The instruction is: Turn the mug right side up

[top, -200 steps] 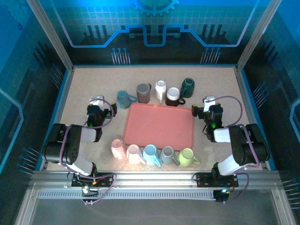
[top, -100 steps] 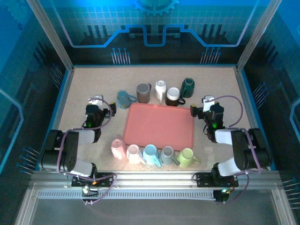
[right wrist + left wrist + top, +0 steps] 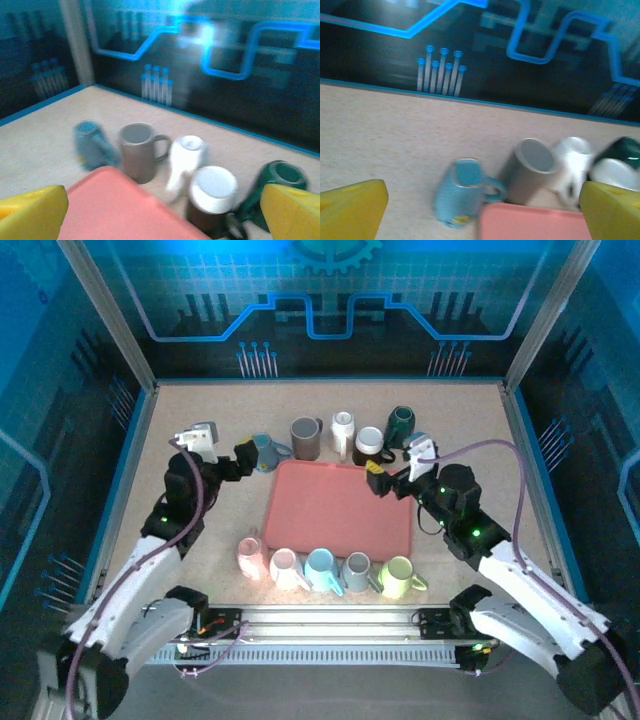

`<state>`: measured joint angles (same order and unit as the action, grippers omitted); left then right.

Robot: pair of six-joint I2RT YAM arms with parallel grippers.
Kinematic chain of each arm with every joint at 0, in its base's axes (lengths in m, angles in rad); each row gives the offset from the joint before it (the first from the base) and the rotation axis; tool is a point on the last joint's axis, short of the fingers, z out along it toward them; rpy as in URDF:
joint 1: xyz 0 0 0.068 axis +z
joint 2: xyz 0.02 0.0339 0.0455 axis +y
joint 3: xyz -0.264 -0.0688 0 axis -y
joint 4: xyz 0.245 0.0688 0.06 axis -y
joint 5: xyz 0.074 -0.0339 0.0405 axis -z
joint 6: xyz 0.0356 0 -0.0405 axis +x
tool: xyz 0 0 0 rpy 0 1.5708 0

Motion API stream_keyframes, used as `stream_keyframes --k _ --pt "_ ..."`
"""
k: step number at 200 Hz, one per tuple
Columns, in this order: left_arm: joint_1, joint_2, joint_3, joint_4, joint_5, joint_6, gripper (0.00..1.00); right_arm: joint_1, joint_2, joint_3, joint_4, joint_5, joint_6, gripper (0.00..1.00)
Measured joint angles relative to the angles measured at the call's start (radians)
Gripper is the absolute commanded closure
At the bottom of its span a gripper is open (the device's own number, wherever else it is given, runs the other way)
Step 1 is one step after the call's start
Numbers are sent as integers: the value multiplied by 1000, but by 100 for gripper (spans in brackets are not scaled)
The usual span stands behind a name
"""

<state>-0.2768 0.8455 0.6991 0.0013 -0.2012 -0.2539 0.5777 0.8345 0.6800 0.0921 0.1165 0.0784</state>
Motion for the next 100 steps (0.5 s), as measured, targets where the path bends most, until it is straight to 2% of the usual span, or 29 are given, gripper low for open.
stream_keyframes --k 13,30,44,57,66,83,100 --pt "-71 -28 107 -168 0 -54 1 92 5 116 -146 31 17 0" --pt "-164 -5 273 -408 -15 -110 1 220 52 323 -386 143 73 0" --pt "-201 59 445 -646 -12 -176 1 255 124 531 -608 172 154 0" --pt "-196 127 585 -835 -14 -248 1 204 162 657 -739 151 230 0" --pt "-189 154 634 -938 -19 -316 1 133 153 664 -784 86 269 0" --pt "-164 148 620 -1077 18 -404 1 -5 124 603 -879 -56 340 0" --pt "-146 118 576 -1173 66 -463 1 -27 137 568 -990 -133 376 0"
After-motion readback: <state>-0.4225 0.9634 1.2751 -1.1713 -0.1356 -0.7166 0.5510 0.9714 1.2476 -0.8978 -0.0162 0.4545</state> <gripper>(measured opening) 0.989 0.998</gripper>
